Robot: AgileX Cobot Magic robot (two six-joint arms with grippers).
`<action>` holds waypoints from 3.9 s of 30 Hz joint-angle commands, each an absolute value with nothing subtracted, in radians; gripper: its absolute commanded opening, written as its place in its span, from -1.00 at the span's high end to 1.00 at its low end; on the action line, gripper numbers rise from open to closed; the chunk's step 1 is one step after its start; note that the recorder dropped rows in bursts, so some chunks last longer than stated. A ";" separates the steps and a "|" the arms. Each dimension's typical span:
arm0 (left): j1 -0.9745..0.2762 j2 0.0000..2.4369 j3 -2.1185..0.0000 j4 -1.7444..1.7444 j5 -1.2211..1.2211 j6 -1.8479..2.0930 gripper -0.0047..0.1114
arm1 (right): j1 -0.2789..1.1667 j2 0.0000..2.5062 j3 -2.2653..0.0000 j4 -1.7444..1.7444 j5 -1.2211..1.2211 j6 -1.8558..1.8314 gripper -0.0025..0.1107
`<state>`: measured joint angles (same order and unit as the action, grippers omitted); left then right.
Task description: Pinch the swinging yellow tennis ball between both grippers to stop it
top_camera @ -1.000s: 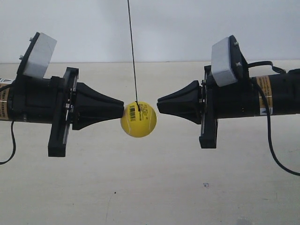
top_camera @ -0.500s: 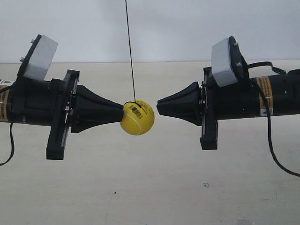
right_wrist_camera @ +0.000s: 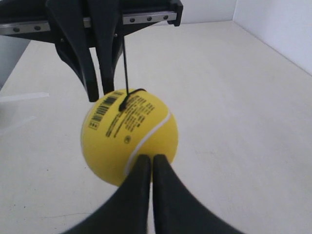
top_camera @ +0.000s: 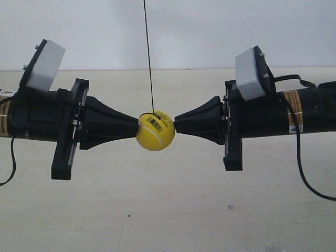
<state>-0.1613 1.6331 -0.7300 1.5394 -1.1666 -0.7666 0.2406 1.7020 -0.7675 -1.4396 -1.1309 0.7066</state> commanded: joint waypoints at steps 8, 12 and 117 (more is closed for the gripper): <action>-0.160 1.632 -0.734 1.544 -1.173 -0.777 0.84 | 0.240 1.702 -0.773 -1.433 -1.162 0.694 0.96; -0.160 1.632 -0.734 1.544 -1.173 -0.777 0.84 | 0.240 1.702 -0.773 -1.429 -1.162 0.694 0.96; -0.001 1.543 -0.663 1.618 -1.221 -0.811 0.84 | 0.242 1.528 -0.768 -1.573 -0.960 0.865 0.96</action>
